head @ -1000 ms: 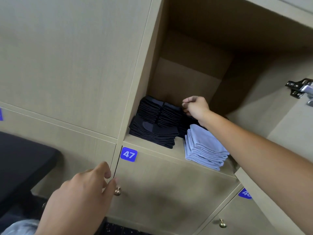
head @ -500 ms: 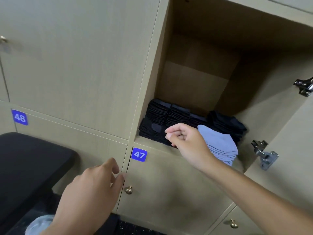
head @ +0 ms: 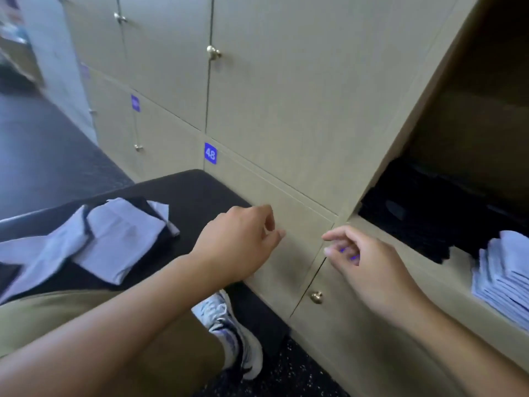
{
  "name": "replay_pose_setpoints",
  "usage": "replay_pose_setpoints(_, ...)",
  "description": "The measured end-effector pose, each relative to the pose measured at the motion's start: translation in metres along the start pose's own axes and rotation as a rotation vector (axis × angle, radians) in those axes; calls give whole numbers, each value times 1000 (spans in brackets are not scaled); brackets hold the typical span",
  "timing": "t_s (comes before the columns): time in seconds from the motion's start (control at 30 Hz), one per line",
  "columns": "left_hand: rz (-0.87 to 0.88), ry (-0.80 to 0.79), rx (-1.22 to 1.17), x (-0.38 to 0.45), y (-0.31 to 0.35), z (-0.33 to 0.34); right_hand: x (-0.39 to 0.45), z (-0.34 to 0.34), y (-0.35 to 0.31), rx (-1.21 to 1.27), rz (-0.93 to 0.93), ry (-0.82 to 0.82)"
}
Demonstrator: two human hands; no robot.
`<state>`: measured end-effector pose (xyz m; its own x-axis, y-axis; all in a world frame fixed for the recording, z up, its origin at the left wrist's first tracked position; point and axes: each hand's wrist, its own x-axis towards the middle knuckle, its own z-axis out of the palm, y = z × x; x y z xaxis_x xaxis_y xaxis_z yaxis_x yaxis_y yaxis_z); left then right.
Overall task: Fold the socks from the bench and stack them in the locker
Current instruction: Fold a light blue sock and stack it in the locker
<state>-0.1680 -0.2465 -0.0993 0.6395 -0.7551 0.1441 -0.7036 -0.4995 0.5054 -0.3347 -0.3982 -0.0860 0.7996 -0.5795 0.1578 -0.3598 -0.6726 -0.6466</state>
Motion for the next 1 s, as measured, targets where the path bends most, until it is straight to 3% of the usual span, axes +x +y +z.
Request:
replay_pose_setpoints(0.27, -95, 53, 48, 13, -81, -60, 6, 30, -15, 50, -108, -177)
replay_pose_setpoints(0.57, -105, -241, 309, 5, -167, -91, 17, 42, -20, 59, -149, -229)
replay_pose_setpoints(0.83, 54, -97, 386, 1, -171, -87, 20, 45, -16, 60, -148, -246)
replay_pose_setpoints(1.0, 148, 49, 313, 4, -142, -113, 21, 40, -13, 74, -132, -249)
